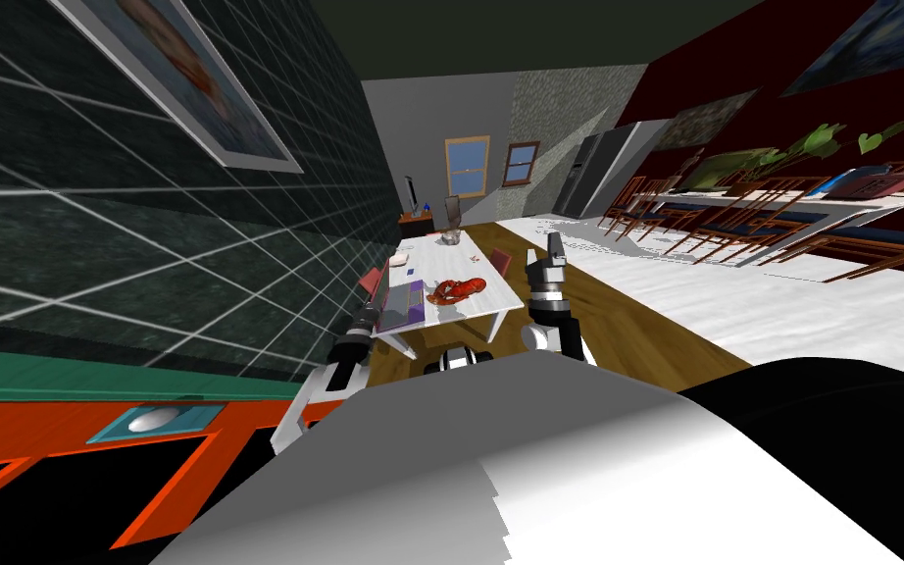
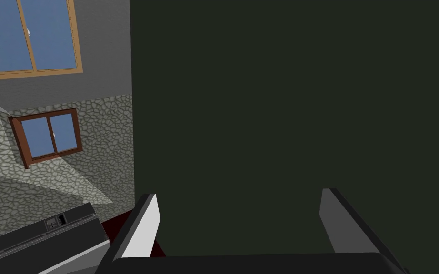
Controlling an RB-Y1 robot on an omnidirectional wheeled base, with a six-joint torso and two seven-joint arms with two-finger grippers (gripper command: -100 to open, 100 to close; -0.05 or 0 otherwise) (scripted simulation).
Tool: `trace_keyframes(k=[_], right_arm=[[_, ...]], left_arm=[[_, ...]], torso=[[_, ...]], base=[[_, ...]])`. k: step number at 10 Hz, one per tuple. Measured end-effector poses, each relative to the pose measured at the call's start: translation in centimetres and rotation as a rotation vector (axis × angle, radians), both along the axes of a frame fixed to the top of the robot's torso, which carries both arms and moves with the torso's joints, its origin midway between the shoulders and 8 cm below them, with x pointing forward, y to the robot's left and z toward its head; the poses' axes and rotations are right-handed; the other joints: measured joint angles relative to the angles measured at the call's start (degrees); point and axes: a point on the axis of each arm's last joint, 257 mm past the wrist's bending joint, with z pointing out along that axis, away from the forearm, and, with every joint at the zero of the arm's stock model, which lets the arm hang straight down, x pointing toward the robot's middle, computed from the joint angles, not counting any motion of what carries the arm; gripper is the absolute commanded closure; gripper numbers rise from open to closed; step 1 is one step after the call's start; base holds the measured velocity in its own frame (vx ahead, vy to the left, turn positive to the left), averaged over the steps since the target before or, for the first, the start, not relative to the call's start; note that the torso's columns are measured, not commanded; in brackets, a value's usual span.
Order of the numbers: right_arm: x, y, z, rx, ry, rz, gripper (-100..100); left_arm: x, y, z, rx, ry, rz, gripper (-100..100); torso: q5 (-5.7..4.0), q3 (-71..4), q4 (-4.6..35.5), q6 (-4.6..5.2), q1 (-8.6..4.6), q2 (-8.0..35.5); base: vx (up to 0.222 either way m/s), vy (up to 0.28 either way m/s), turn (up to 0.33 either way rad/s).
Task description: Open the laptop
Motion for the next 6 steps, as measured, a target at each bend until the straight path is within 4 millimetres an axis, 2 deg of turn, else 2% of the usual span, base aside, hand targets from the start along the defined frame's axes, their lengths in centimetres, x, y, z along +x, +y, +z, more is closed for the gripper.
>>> trace_keyframes(k=[6], right_arm=[[0.0,0.0,0.0,0.000,0.000,0.000,0]], left_arm=[[1.2,1.7,-2.5,0.205,0.004,-0.002,100]], torso=[[0.03,-0.1,0.0,0.04,0.02,-0.1]], base=[[-0.015,-0.095,-0.006]])
